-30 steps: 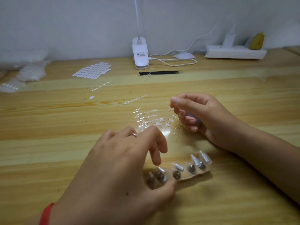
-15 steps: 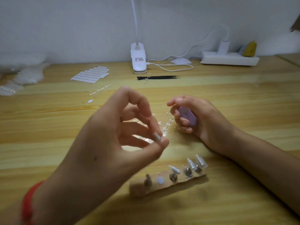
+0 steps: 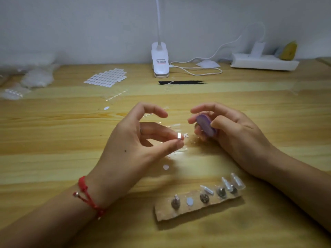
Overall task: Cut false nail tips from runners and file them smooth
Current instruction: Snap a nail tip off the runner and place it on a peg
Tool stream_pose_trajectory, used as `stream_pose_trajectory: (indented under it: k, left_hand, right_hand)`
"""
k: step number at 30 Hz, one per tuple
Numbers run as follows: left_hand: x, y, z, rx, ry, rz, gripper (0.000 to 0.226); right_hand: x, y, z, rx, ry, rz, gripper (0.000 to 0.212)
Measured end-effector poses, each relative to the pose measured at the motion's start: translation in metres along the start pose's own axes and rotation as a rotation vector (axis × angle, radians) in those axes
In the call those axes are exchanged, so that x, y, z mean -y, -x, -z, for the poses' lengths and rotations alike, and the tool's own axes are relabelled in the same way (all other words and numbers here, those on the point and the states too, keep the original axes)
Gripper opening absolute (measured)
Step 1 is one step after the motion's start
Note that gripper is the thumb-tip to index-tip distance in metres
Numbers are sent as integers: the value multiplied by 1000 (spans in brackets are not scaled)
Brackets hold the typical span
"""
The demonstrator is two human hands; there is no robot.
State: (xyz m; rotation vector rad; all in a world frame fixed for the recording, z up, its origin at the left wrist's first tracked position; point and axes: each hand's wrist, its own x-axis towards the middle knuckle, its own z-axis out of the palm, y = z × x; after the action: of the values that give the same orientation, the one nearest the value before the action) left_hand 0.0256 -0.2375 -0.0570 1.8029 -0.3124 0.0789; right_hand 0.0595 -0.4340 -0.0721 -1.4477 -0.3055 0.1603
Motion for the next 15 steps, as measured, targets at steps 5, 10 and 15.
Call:
stream_pose_trajectory:
  k: [5,10,15]
  left_hand:
    - [-21,15,4,240,-65,-104,49]
    - [-28,37,0,279,-716,-276,49]
    - [-19,28,-11,261,-611,-149,40]
  right_hand:
    - [2,-3,2,-63,-135,-47,37]
    - [2,-3,5,-56,-181,-73,34]
    - [3,-3,3,-77,-191,-94,33]
